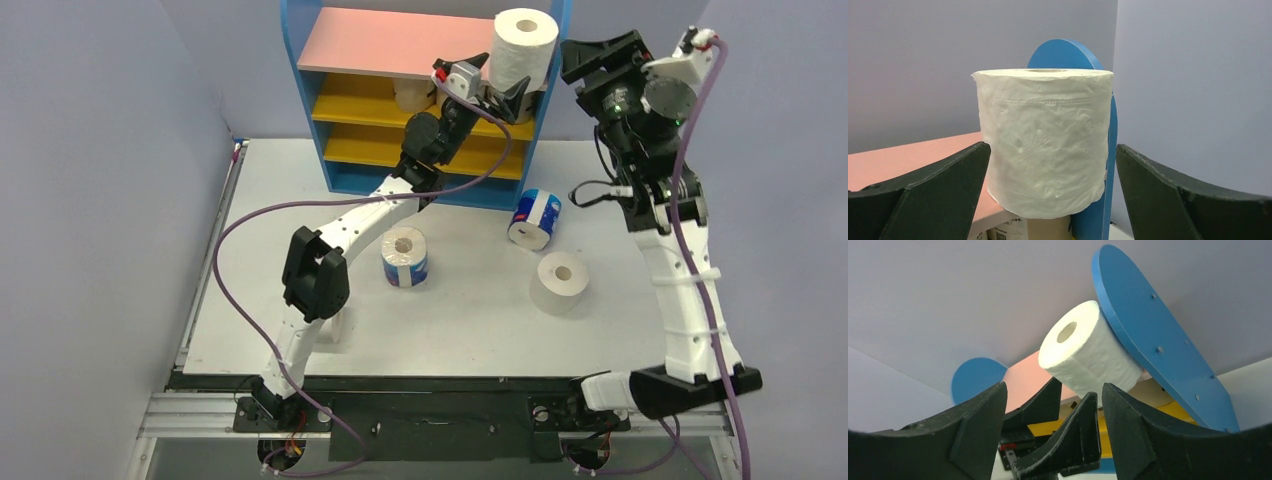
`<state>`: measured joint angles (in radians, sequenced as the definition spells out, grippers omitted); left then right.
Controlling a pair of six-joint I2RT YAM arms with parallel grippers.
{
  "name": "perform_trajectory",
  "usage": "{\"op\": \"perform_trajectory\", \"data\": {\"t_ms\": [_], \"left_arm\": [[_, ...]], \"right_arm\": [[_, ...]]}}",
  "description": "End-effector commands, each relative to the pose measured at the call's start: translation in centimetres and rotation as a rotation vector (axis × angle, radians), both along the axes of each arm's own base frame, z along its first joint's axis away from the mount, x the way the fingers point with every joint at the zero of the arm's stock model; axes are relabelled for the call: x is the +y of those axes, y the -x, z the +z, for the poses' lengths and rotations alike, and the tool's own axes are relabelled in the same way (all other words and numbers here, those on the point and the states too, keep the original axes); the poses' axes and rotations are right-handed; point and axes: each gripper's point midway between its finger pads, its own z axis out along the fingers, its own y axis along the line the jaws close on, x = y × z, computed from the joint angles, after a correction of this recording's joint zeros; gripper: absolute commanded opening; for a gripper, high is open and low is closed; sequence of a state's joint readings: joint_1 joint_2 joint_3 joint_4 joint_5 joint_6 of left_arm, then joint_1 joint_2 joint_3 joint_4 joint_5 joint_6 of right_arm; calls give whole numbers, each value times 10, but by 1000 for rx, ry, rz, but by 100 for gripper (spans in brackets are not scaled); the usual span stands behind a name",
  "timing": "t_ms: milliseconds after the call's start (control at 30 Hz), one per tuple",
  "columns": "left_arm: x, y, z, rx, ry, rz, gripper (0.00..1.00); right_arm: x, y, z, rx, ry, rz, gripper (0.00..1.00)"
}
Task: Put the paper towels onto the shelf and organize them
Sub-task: Place the paper towel on the shelf.
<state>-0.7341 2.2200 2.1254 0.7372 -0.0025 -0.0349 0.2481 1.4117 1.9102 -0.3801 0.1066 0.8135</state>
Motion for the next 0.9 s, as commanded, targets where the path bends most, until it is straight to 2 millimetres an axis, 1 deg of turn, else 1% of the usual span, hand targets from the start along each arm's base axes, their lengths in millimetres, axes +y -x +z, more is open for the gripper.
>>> {"op": "perform_trajectory", "data": {"t_ms": [0,33,67,100,133,167,200,233,267,300,333,367,400,433,467,500,533,567,600,633,667,700,733,767,800,867], "left_arm": [[32,24,55,-12,99,-23,96],[32,27,56,1,103,-38,97],[36,32,60,10,106,-45,97],[35,31,54,51,100,-53,97],[37,32,53,84,89,-53,97],[38,32,54,108,91,-59,97],[40,34,54,132,75,-60,97],[41,36,56,145,73,-66,97],[42,38,56,175,64,-72,97],[42,40,58,183,60,-79,98],[42,42,56,212,41,-85,97],[43,46,64,207,41,-93,97],[42,44,58,237,19,-93,97],[42,49,67,228,17,-105,97],[39,46,58,261,-15,-107,97],[40,49,69,247,-17,-116,97],[37,44,57,279,-51,-110,97],[38,47,64,271,-54,-119,97],[36,45,58,282,-76,-123,97],[37,44,56,282,-83,-125,97],[37,43,55,276,-92,-132,97],[37,42,53,278,-98,-134,96],[38,41,50,280,-106,-135,96],[38,40,51,278,-106,-133,96],[38,37,46,289,-113,-130,96],[36,35,46,292,-112,-132,96]], "right_arm": [[-17,55,46,-209,-52,-14,65],[-20,65,34,-206,-58,-17,65],[-21,70,35,-235,-68,-18,65],[-21,77,17,-218,-71,-14,65],[-20,81,14,-236,-76,-6,65],[-19,88,-1,-224,-66,4,65],[-19,91,-8,-221,-65,4,65],[-20,97,-23,-204,-59,4,65],[-21,100,-29,-202,-58,4,65],[-20,106,-42,-189,-50,16,65],[-19,109,-48,-187,-39,24,65],[-16,117,-58,-178,-29,44,65],[-14,116,-77,-142,-7,49,65],[-12,126,-79,-150,-1,65,65],[-10,124,-101,-109,32,68,65],[-7,135,-105,-117,39,87,65],[-3,134,-132,-70,82,100,65],[-2,145,-135,-83,85,117,65],[3,146,-161,-42,110,139,65],[2,155,-166,-50,118,156,65],[10,158,-185,-27,146,205,65],[14,167,-188,-36,155,240,65],[23,171,-202,-21,179,294,65],[22,177,-208,-13,192,306,64],[23,182,-215,-11,209,318,64],[23,187,-232,10,236,332,64]]}}
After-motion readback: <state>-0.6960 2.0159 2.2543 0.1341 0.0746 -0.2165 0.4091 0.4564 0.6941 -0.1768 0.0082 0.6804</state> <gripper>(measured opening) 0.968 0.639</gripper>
